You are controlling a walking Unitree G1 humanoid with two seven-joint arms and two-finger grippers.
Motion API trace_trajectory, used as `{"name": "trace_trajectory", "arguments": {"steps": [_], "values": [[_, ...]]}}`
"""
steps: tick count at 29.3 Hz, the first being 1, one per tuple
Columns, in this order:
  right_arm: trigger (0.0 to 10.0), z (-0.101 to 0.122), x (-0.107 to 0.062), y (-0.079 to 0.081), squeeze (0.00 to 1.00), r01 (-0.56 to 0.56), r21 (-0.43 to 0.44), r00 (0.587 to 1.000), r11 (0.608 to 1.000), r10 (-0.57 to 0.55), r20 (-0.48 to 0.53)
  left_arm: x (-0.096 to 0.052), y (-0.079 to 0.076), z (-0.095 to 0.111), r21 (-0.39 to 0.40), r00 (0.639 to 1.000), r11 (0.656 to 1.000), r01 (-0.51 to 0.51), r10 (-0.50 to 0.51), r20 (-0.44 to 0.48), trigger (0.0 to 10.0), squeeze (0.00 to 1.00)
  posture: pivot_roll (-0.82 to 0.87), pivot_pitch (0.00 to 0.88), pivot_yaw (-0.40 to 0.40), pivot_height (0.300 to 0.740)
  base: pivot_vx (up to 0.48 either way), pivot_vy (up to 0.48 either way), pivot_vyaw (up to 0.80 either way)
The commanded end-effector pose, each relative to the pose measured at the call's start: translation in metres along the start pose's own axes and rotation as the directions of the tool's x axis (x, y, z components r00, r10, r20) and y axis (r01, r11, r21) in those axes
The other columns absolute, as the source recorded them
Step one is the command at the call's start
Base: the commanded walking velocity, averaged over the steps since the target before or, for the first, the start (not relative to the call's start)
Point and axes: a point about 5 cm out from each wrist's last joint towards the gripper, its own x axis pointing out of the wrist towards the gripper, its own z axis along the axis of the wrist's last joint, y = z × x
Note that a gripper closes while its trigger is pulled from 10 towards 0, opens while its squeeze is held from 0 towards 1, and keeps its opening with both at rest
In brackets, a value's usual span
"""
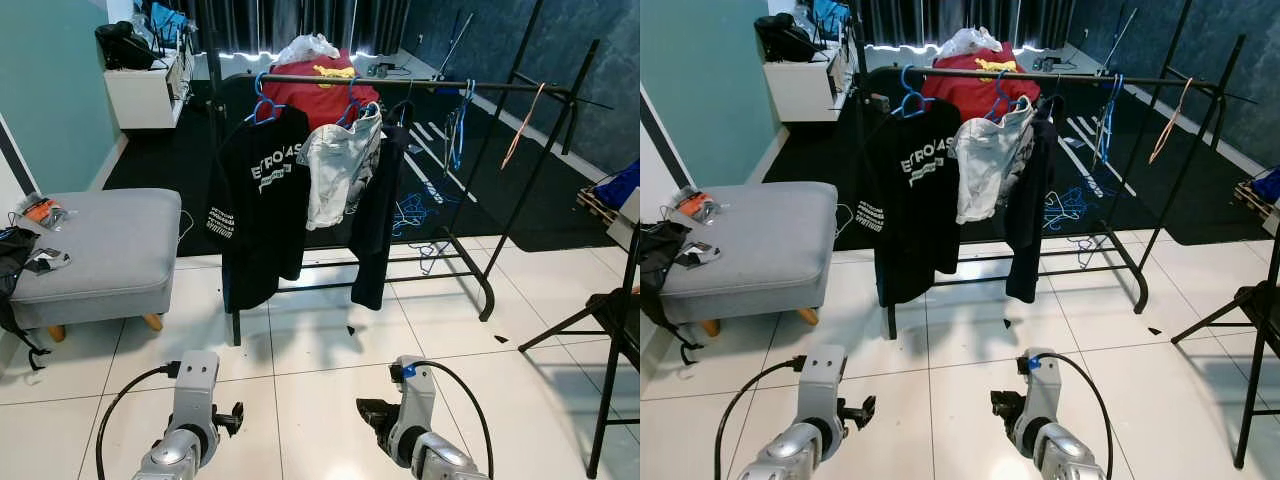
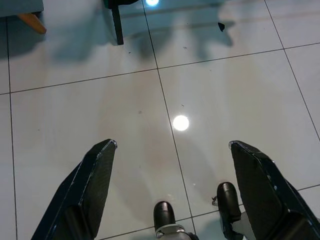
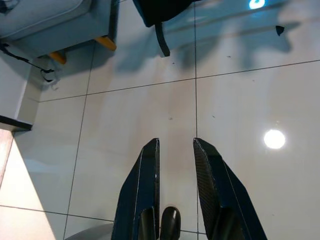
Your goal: Hang hanger
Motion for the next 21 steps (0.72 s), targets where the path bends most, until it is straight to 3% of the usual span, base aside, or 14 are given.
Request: {"name": "trace_trajectory", "arguments": {"steps": [1,21], "values": [[10.0,0.0003,-0.0003,0.0000,0.00,-0.008,0.007,1.000,1.000,0.008,0.005,0.0007,0.0024,-0.0013,0.006,1.000,1.000,-0.008,0.008,-0.004,10.0,0.00,-0.02,0.000,-0.063,0.740,0.000,0.000,0.00],[10.0,-0.0014,0.0010,-0.0028,0.00,-0.014,0.043,1.000,0.999,0.014,-0.003,0.0011,0.0020,-0.0005,0.001,1.000,1.000,-0.010,0.010,-0.002,10.0,0.00,-0.02,0.000,-0.064,0.740,0.000,0.000,0.00]]}}
